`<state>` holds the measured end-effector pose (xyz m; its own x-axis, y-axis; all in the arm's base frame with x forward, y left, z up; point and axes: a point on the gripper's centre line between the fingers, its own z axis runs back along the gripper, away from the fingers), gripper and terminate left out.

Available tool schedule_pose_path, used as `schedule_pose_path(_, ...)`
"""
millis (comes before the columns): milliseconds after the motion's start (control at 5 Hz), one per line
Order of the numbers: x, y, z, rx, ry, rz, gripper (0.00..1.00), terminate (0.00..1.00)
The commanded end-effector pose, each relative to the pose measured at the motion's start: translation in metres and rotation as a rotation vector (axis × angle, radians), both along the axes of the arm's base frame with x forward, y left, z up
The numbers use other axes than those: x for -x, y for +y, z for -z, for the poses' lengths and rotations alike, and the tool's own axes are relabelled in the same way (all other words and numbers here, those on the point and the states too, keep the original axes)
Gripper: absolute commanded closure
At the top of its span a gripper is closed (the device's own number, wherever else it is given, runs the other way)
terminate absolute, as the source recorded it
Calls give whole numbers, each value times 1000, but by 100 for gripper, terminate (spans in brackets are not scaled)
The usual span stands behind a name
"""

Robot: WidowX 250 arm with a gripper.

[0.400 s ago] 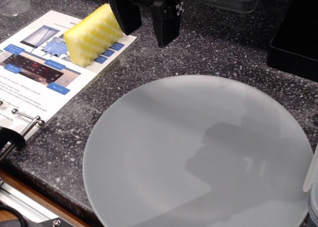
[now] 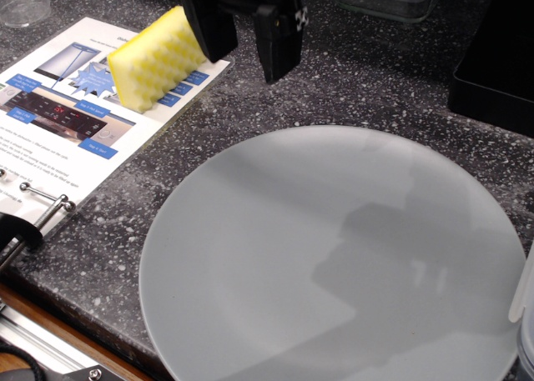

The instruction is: Pick up sponge and wipe plate

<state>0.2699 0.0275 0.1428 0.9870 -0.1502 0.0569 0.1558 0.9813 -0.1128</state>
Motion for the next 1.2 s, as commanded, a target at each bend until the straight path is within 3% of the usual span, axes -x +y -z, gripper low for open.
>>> schedule_pose_path(0,-28,75,-20,-122,-84,-7,0,0)
schedule_pose_path(200,-39,111,-16,-182,-139,-43,0,0)
schedule_pose_path(400,-58,138,-15,-217,-140,-93,0,0)
schedule_pose_path(600,-80,160,-9,-217,-119,-93,0,0)
schedule_pose_path(1000,-75,173,39,-261,-71,-120,0,0)
